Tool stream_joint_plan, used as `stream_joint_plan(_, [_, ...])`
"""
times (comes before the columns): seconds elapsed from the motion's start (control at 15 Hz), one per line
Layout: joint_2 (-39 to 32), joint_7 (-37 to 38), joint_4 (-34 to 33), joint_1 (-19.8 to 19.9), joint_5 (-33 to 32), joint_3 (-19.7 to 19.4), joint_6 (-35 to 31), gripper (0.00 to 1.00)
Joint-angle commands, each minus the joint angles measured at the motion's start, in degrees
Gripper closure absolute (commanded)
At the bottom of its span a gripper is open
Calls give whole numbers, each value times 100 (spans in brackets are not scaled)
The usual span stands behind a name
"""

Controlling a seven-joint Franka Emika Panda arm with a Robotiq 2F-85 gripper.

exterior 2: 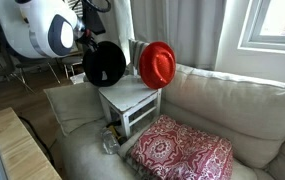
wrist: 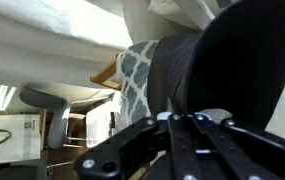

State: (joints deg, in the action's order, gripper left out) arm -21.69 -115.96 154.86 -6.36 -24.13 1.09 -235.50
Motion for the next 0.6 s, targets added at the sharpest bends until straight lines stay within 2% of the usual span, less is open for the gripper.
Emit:
stream_joint_plan(0.0, [-781, -354, -351, -285, 798, 39, -1068, 99])
stream_joint_plan(0.07, [-821, -291, -508, -333, 925, 47, -1180, 99])
stream_joint_plan(0.13, [-684, -377, -705, 24, 1014, 467, -757, 99])
stream_joint_plan(0.27, [-857, -525, -912, 13, 1172, 568, -647, 99])
stream_joint_plan(0.33, [-1115, -654, -903, -137, 1243, 425, -1002, 99])
stream_joint_plan(0.53, [-1102, -897, -1110, 83, 1247, 563, -684, 99])
